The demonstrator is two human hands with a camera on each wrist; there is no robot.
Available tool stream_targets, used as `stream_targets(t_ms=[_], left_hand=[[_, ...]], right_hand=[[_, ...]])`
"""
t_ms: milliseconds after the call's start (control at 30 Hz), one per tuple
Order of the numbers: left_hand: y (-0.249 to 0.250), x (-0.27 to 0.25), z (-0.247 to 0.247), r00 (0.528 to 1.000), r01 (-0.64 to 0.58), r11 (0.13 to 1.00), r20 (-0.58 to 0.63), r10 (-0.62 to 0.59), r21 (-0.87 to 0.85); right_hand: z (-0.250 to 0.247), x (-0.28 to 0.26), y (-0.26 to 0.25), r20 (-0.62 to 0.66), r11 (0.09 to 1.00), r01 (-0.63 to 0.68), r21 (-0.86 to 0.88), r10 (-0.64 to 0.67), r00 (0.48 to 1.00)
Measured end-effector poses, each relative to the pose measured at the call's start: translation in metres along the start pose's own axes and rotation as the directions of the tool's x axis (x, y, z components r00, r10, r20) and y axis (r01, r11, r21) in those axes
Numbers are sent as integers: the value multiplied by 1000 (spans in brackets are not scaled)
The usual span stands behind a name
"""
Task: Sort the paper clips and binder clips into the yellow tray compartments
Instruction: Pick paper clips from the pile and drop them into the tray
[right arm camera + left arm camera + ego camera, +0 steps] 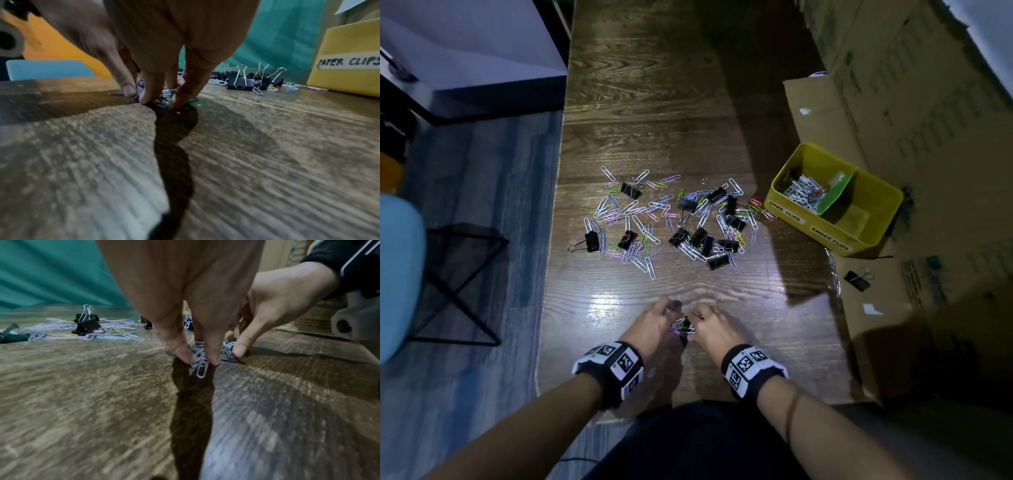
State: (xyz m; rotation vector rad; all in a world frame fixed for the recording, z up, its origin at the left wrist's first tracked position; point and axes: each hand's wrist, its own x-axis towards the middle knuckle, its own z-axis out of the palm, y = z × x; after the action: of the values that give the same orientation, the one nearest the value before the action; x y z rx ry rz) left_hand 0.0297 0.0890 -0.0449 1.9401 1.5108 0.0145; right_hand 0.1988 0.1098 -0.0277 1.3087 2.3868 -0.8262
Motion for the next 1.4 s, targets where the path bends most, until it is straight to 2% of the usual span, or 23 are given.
stream_targets(t_ms=[100, 200, 267, 333, 400, 500, 600, 667, 733, 833, 933, 1100, 1233, 1267, 1333, 1400], left_hand=[[-2, -1, -4, 997, -81, 996, -12, 82, 42], [-3, 3, -5, 972, -226, 941, -13, 236, 253], [0, 4, -6, 958, -265, 896, -10, 287, 356], [4, 4, -10, 953, -268, 886, -32, 302, 379], [5, 5, -12, 967, -224, 920, -46, 251, 322], [3, 11, -19, 994, -111, 969, 30, 107, 219], [6, 16, -29, 997, -50, 998, -65, 53, 41], [5, 20, -36, 993, 61, 993, -94, -71, -102], [0, 27, -43, 974, 198, 941, -51, -220, -275], [-2, 40, -56, 926, 354, 751, 96, -365, -557], [12, 55, -80, 925, 355, 638, 156, -347, -684], [59, 96, -132, 972, 231, 543, 168, -164, -807], [109, 150, -164, 995, 104, 520, 94, -46, -848], [121, 166, -168, 997, 79, 507, 74, -31, -858], [144, 197, -172, 999, 42, 491, 36, -21, -870], [167, 227, -168, 999, 31, 526, 6, -49, -850]], right_hand=[[-3, 1, 2, 3, 1000, 4, 2, -4, 1000], [-5, 5, 6, 38, 998, -28, 55, 26, 999], [-5, 7, 10, 54, 999, -44, 25, 42, 998], [-7, 8, 14, 55, 996, -81, 42, 78, 995], [-9, 8, 18, 19, 996, -89, 23, 89, 996], [-8, 8, 25, -37, 996, -80, 44, 82, 996], [-11, 5, 34, -78, 965, -108, 239, 130, 988], [-18, 0, 40, -100, 910, -120, 396, 173, 980], [-26, -5, 46, -127, 853, -119, 508, 211, 969], [-34, -9, 57, -123, 742, -117, 660, 260, 958], [-47, -15, 71, -123, 618, -87, 782, 290, 949], [-79, -37, 94, -236, 330, 97, 939, 415, 879], [-117, -54, 111, -381, 281, 275, 919, 466, 798], [-128, -58, 116, -417, 294, 308, 905, 468, 779], [-148, -63, 126, -474, 325, 354, 877, 465, 748], [-163, -62, 139, -507, 333, 386, 860, 481, 715]])
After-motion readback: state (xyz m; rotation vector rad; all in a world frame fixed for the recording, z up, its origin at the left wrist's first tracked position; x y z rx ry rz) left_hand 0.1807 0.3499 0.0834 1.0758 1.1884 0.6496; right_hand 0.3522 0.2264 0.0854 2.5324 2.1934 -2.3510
